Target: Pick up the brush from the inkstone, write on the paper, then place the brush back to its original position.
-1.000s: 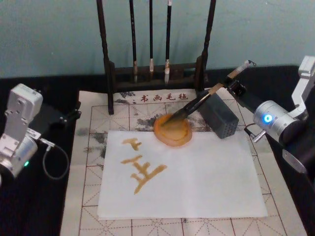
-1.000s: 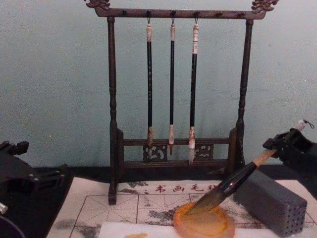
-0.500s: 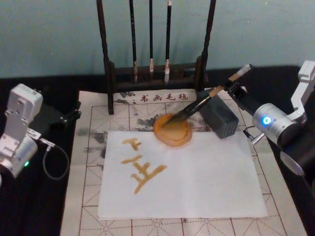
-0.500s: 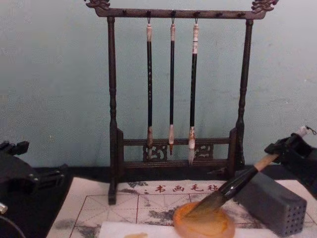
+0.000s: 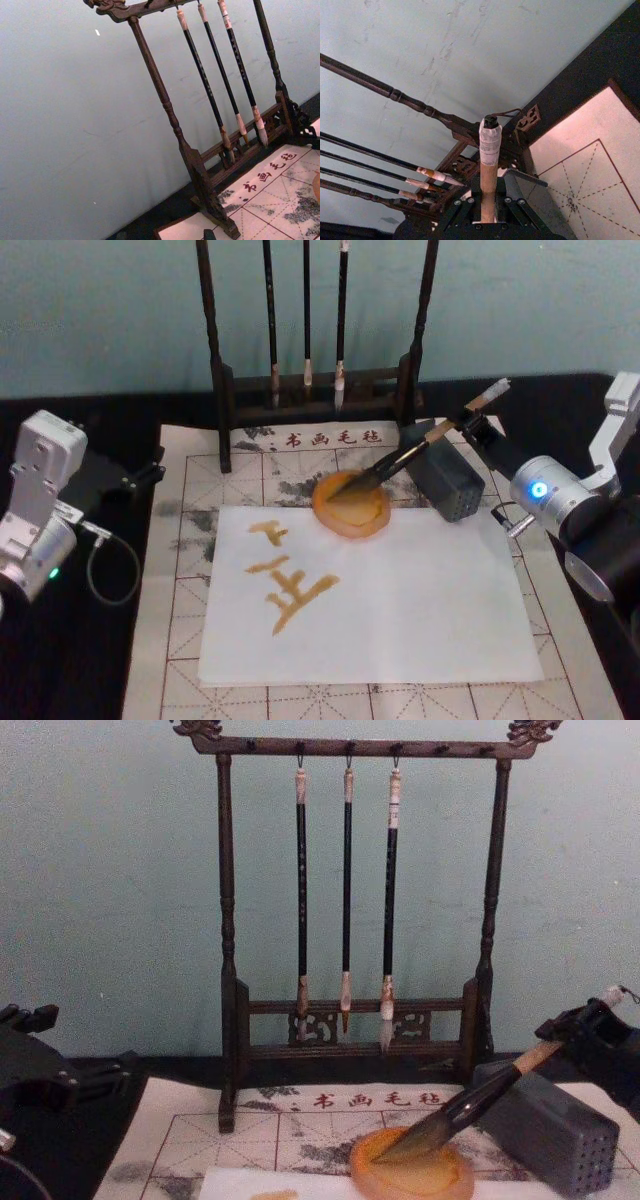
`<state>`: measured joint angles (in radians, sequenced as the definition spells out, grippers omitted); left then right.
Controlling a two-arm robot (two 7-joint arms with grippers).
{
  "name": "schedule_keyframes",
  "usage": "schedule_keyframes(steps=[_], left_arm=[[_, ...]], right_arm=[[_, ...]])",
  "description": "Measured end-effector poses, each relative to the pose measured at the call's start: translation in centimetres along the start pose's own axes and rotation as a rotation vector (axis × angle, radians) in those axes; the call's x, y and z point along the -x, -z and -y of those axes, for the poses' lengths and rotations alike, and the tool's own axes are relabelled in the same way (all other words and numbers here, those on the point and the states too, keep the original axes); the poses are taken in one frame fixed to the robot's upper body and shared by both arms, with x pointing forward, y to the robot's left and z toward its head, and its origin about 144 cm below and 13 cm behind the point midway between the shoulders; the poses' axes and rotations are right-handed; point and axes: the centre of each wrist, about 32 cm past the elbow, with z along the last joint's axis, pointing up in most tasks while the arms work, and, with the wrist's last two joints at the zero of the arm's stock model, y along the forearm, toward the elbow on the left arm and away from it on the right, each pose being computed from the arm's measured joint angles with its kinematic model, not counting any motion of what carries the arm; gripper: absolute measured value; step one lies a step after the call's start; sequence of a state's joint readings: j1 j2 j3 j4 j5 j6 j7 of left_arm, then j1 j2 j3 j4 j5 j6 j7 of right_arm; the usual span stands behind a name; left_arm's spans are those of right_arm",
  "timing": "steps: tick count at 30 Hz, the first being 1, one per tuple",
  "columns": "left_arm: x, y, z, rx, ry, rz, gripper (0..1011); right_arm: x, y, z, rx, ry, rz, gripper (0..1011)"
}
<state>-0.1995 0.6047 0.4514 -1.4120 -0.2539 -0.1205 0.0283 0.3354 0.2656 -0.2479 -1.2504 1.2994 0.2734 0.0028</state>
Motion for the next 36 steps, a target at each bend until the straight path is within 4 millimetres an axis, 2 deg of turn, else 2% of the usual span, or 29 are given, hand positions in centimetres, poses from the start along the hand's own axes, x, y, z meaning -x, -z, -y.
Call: schedule_keyframes(steps=[31, 33, 34, 36], left_arm=[[0.00, 0.00, 0.00, 0.000, 0.000, 0.000, 1001], [0.00, 0.00, 0.00, 0.000, 0.000, 0.000, 1001], [0.00, 0.00, 0.00, 0.000, 0.000, 0.000, 1001], [0.00, 0.00, 0.00, 0.000, 0.000, 0.000, 1001]], right_arm=[[-0.07, 0.28, -0.04, -0.010, 0.015, -0.010, 187], [-0.08, 0.28, -0.04, -0.010, 0.015, -0.010, 209], [-0.07, 0.28, -0.04, -0.010, 0.015, -0.010, 260], [-0.06, 0.28, -0.04, -0.010, 0.014, -0.010, 293]])
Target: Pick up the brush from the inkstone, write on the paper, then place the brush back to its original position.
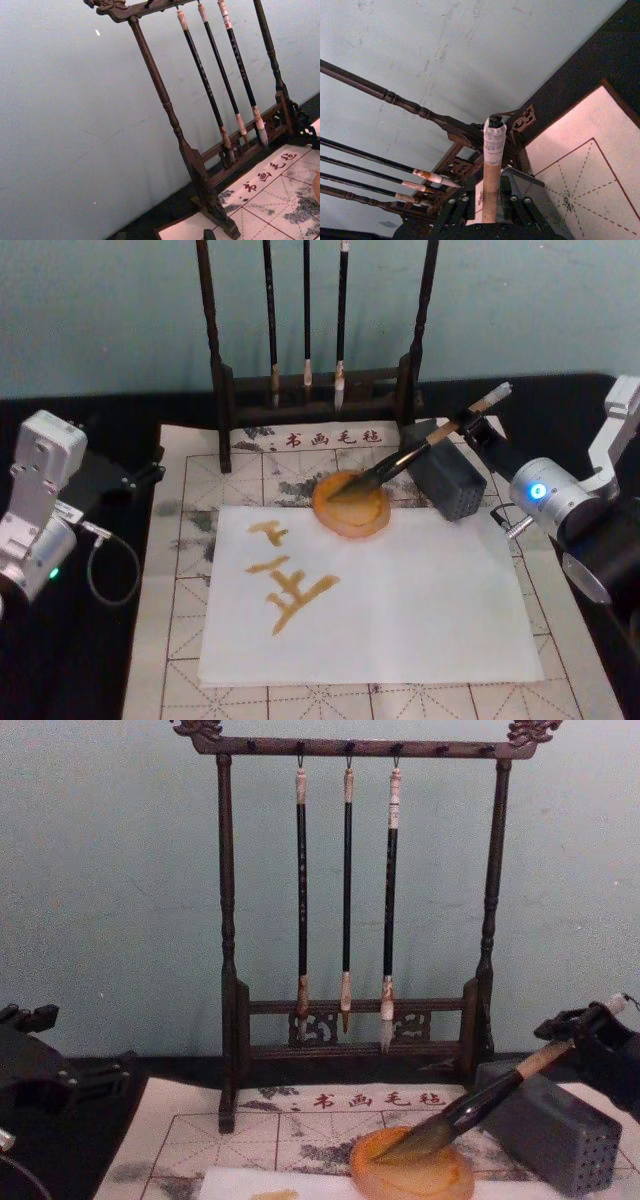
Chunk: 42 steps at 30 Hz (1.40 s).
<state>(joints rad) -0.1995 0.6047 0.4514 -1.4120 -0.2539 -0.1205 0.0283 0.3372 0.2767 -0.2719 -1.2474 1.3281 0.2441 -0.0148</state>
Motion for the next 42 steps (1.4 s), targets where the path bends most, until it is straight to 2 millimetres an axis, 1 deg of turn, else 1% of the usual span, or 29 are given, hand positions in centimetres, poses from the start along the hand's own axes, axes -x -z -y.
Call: schedule_keyframes(steps=[2, 5, 10, 12, 14, 16, 17, 18, 19, 22, 23, 34, 42], left_arm=[[0.0, 0.0, 0.0, 0.000, 0.000, 0.000, 1001], [0.0, 0.0, 0.0, 0.000, 0.000, 0.000, 1001], [0.0, 0.0, 0.0, 0.000, 0.000, 0.000, 1001], [0.0, 0.0, 0.0, 0.000, 0.000, 0.000, 1001], [0.0, 0.0, 0.0, 0.000, 0.000, 0.000, 1001], [0.0, 0.0, 0.0, 0.000, 0.000, 0.000, 1001], [0.0, 0.0, 0.0, 0.000, 0.000, 0.000, 1001], [0.0, 0.0, 0.0, 0.000, 0.000, 0.000, 1001], [0.0, 0.0, 0.0, 0.000, 0.000, 0.000, 1001], [0.0, 0.0, 0.0, 0.000, 0.000, 0.000, 1001], [0.0, 0.0, 0.0, 0.000, 0.000, 0.000, 1001], [0.0, 0.0, 0.0, 0.000, 0.000, 0.000, 1001], [0.0, 0.0, 0.0, 0.000, 0.000, 0.000, 1001]], right_arm=[[0.0, 0.0, 0.0, 0.000, 0.000, 0.000, 369], [0.0, 0.0, 0.0, 0.000, -0.001, -0.001, 448], [0.0, 0.0, 0.0, 0.000, -0.001, -0.001, 626], [0.0, 0.0, 0.0, 0.000, -0.001, -0.001, 663], [0.0, 0.0, 0.0, 0.000, -0.001, -0.001, 744], [0.0, 0.0, 0.0, 0.000, -0.001, -0.001, 784], [0.0, 0.0, 0.0, 0.001, -0.001, -0.001, 839], [0.0, 0.0, 0.0, 0.001, -0.001, -0.001, 850], [0.0, 0.0, 0.0, 0.001, -0.001, 0.000, 908], [0.0, 0.0, 0.0, 0.001, -0.002, 0.000, 956], [0.0, 0.0, 0.0, 0.000, -0.002, 0.000, 1000], [-0.1, 0.0, 0.1, 0.000, -0.002, 0.005, 1002], [-0.4, -0.1, 1.2, -0.004, -0.009, 0.024, 1003]])
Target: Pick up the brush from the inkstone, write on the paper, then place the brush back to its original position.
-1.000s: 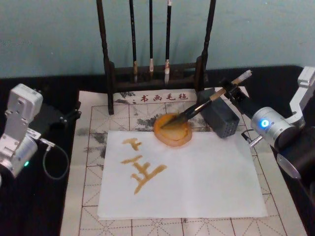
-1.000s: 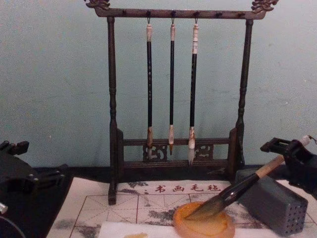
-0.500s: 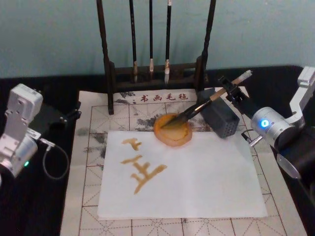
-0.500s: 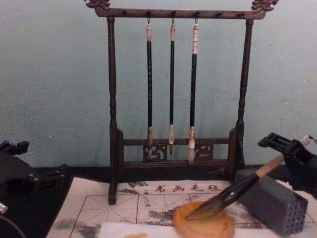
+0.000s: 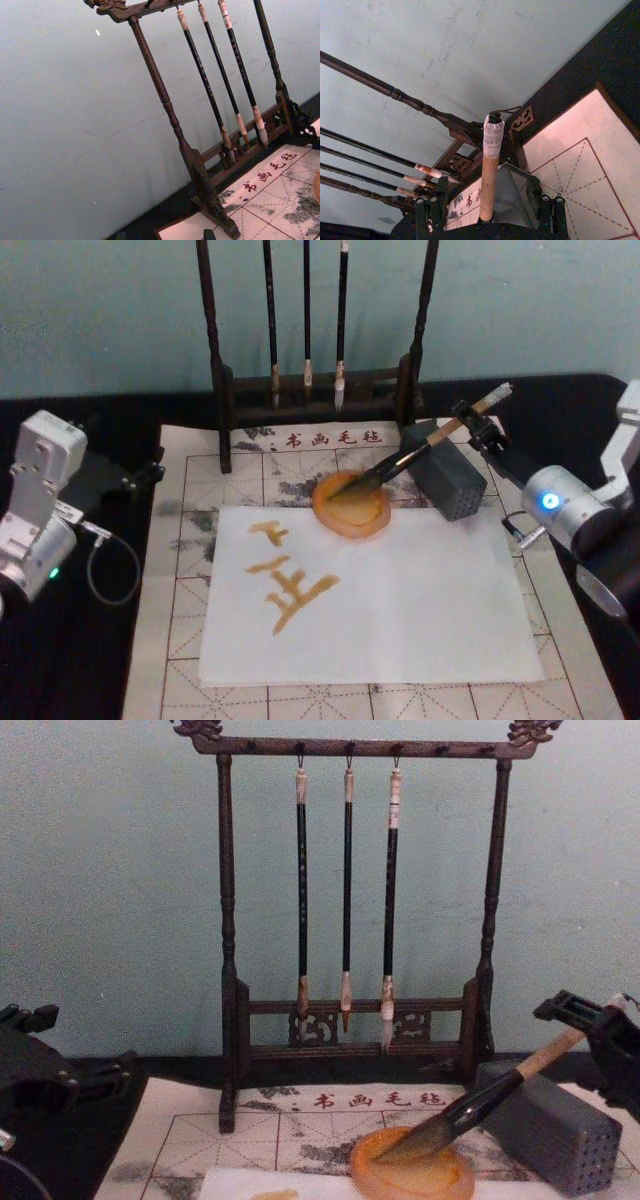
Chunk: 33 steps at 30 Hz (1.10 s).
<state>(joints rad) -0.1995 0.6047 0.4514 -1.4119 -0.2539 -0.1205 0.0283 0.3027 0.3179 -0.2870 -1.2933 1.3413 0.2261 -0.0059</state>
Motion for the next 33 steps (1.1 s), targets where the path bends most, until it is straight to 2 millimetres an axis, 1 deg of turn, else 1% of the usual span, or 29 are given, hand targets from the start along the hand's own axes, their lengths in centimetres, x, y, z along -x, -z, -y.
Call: schedule_keyframes(steps=[9, 12, 16, 17, 19, 20, 23, 28, 29, 32, 33], left_arm=[[0.0, 0.0, 0.0, 0.000, 0.000, 0.000, 1001], [0.0, 0.0, 0.0, 0.000, 0.000, 0.000, 1001], [0.0, 0.0, 0.0, 0.000, 0.000, 0.000, 1001], [0.0, 0.0, 0.0, 0.000, 0.000, 0.000, 1001], [0.0, 0.0, 0.0, 0.000, 0.000, 0.000, 1001], [0.0, 0.0, 0.0, 0.000, 0.000, 0.000, 1001], [0.0, 0.0, 0.0, 0.000, 0.000, 0.000, 1001], [0.0, 0.0, 0.0, 0.000, 0.000, 0.000, 1001], [0.0, 0.0, 0.0, 0.000, 0.000, 0.000, 1001], [0.0, 0.0, 0.0, 0.000, 0.000, 0.000, 1001], [0.0, 0.0, 0.0, 0.000, 0.000, 0.000, 1001]], right_arm=[[-0.6, 0.4, 3.3, -0.024, -0.023, 0.057, 1003], [-0.8, 0.8, 4.7, -0.030, -0.040, 0.127, 1003], [-0.9, 1.3, 5.6, -0.033, -0.056, 0.208, 1002], [-0.9, 1.6, 6.0, -0.037, -0.064, 0.259, 1003], [-0.8, 1.9, 6.3, -0.043, -0.073, 0.308, 1002], [-0.8, 2.3, 6.6, -0.049, -0.080, 0.372, 1002], [-0.8, 3.0, 7.0, -0.065, -0.094, 0.483, 1003], [-0.9, 4.2, 7.4, -0.095, -0.109, 0.654, 1003], [-1.0, 4.7, 7.4, -0.110, -0.116, 0.715, 1002], [-1.4, 5.4, 7.5, -0.134, -0.123, 0.799, 1003], [-1.6, 5.8, 7.5, -0.149, -0.126, 0.853, 1002]])
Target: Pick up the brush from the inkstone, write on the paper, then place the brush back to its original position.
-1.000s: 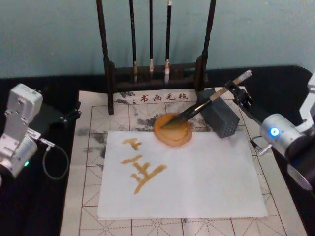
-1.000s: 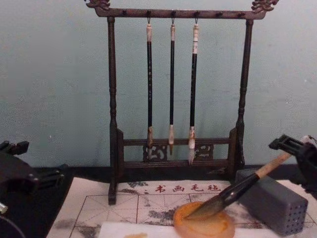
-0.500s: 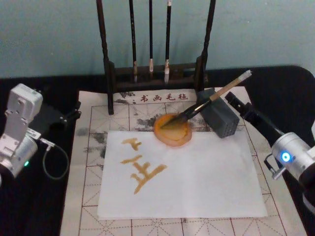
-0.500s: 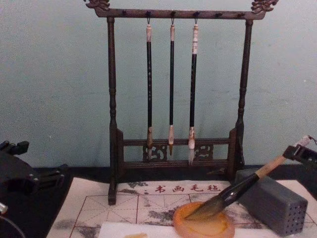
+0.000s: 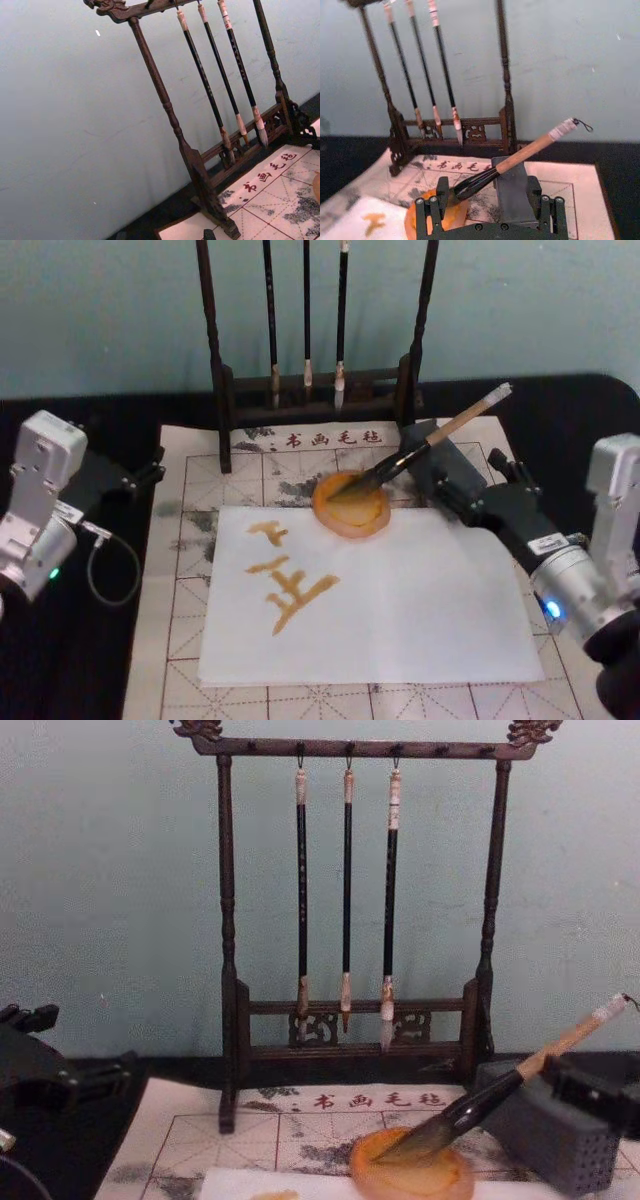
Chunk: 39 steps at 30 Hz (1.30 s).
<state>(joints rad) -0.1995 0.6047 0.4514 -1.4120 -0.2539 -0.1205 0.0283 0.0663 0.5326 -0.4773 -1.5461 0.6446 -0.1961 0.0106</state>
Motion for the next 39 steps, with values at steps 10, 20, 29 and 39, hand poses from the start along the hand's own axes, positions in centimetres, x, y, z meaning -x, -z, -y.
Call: schedule_keyframes(steps=[10, 20, 29, 39], left_arm=[[0.0, 0.0, 0.0, 0.000, 0.000, 0.000, 1001], [0.0, 0.0, 0.0, 0.000, 0.000, 0.000, 1001], [0.0, 0.0, 0.0, 0.000, 0.000, 0.000, 1001], [0.0, 0.0, 0.0, 0.000, 0.000, 0.000, 1001]], right_arm=[[0.4, 1.8, -0.1, -0.022, -0.007, 0.217, 1002], [0.4, 2.1, -0.2, 0.007, -0.004, 0.271, 1002], [0.3, 2.1, -0.3, 0.010, 0.000, 0.274, 1003], [0.3, 2.1, -0.3, 0.010, 0.000, 0.273, 1003]])
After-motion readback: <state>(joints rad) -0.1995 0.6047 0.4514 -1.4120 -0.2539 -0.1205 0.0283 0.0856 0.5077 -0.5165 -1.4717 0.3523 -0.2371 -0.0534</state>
